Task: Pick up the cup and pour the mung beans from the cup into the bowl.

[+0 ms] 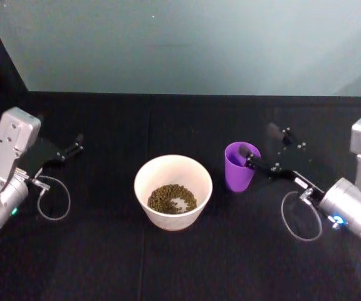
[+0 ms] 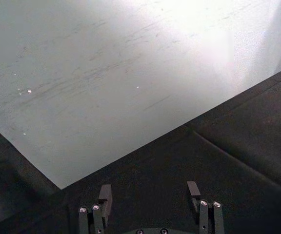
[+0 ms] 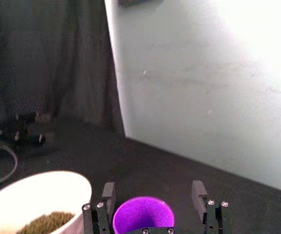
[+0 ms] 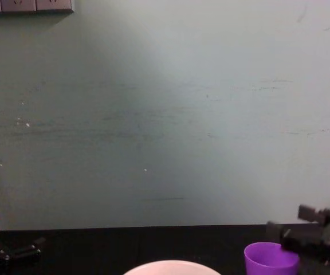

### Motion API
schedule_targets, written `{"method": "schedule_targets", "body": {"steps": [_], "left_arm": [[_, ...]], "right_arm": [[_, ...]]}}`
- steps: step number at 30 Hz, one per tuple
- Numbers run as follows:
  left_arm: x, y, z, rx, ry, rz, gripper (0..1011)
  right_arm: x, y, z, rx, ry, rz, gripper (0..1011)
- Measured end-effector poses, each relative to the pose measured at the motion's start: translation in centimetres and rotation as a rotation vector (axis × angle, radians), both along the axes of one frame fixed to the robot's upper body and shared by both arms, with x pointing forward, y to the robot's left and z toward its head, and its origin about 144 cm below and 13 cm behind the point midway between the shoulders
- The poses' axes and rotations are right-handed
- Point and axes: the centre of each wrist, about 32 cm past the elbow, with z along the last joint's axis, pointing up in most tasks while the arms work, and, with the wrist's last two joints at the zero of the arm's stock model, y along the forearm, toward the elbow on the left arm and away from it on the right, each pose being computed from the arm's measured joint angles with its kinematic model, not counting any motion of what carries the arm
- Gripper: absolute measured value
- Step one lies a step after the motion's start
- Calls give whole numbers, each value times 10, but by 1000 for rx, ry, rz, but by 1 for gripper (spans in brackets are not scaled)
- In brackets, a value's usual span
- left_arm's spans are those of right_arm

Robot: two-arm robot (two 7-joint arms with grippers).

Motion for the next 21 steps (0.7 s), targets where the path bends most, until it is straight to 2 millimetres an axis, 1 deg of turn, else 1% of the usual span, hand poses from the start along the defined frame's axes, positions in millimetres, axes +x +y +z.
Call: {"method": "schedule_targets", "body": {"steps": [6, 10, 15, 18, 21], "left_arm": [[0, 0, 0, 0, 0, 0, 1000], [0, 0, 0, 0, 0, 0, 1000], [0, 0, 0, 0, 0, 0, 1000], [0, 0, 0, 0, 0, 0, 1000], [0, 0, 0, 0, 0, 0, 1000]], "right_arm": [[-8, -3, 8, 45, -36, -51, 1002], [-14, -2, 10, 74, -62, -138, 1003], [-16, 2, 6, 85, -87, -245, 1003], [-15, 5, -1, 89, -105, -322, 1003], [-13, 5, -6, 91, -114, -359, 1003]]}}
